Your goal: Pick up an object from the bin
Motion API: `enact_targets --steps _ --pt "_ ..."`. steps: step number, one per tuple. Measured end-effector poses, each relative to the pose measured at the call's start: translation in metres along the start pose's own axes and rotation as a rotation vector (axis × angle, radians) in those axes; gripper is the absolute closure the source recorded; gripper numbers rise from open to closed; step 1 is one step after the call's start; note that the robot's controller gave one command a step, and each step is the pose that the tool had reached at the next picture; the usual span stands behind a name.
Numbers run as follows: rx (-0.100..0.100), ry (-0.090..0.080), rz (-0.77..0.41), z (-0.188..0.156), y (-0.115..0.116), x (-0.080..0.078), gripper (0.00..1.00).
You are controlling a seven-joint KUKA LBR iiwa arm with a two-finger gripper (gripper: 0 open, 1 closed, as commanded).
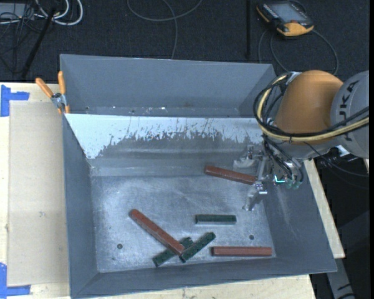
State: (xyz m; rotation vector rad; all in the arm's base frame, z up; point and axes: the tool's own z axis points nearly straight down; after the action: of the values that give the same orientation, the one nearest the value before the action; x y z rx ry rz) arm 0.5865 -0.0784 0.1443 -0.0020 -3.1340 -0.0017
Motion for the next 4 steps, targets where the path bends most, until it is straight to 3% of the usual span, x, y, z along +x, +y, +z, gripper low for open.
enact_targets --steps 1,2,3,4 --pt "0.001 -0.007 -0.002 -0.004 0.0 -0.002 0.0" --pt "0.007 -0.008 -0.169 0.064 0.024 0.036 1.0" --pt "0.005 -0.041 -0.168 0.064 0.026 0.03 0.0" --pt "0.005 -0.033 -0.17 0.066 0.027 0.032 0.0"
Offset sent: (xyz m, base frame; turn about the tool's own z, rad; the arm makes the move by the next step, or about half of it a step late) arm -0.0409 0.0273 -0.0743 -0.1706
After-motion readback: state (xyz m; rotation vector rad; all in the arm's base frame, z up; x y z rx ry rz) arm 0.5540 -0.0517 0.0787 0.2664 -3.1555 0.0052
